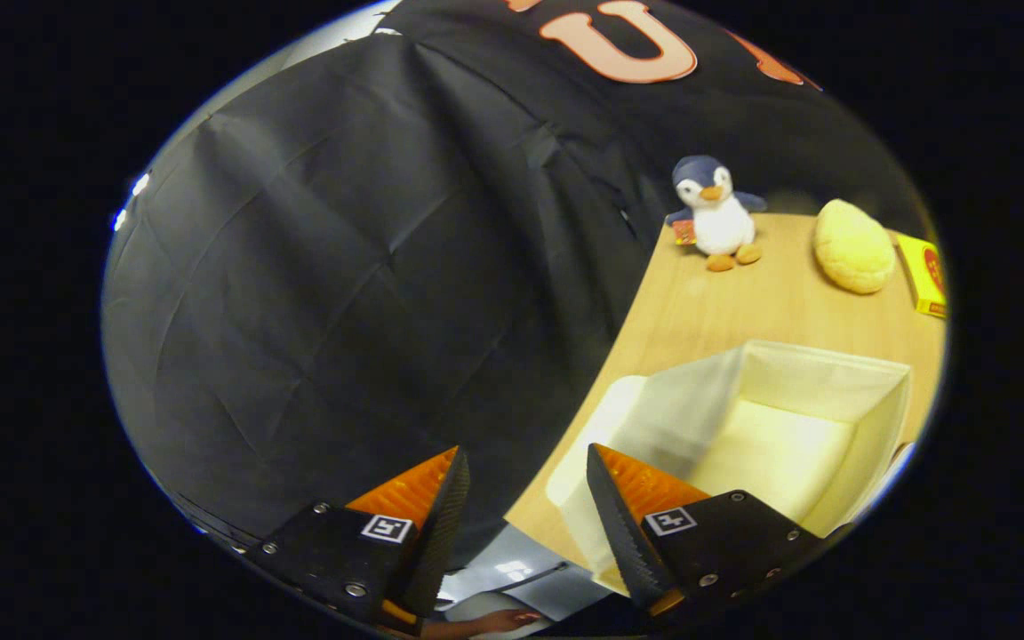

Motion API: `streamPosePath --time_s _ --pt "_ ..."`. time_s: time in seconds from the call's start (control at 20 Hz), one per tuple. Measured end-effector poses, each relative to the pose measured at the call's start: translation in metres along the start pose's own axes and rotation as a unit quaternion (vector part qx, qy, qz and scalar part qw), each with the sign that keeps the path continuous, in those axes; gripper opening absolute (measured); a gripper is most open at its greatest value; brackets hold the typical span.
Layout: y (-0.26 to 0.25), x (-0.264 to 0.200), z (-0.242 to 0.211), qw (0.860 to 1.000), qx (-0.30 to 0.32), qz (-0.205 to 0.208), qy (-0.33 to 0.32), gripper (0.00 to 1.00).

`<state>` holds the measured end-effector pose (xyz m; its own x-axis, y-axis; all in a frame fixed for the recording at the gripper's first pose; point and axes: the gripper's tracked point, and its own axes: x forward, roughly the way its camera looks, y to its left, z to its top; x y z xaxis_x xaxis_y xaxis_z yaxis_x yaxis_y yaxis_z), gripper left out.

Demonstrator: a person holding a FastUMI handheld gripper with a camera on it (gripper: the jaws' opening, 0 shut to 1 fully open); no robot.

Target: Open the storage box then place both shoes into the box .Put the left shoe in first, then the right shoe, with the right side of both shoes facing outward in a uniform manner.

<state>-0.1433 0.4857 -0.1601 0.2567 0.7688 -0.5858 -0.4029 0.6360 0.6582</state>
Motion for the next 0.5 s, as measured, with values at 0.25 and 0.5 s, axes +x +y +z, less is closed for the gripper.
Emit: streamPosePath --time_s 0.25,0.5 --pt "-0.086 -0.07 -0.009 0.991 -0.056 -0.106 -0.058 0.89" --pt "-0.163 -0.123 -0.027 0.978 -0.029 -0.189 -0.084 0.92"
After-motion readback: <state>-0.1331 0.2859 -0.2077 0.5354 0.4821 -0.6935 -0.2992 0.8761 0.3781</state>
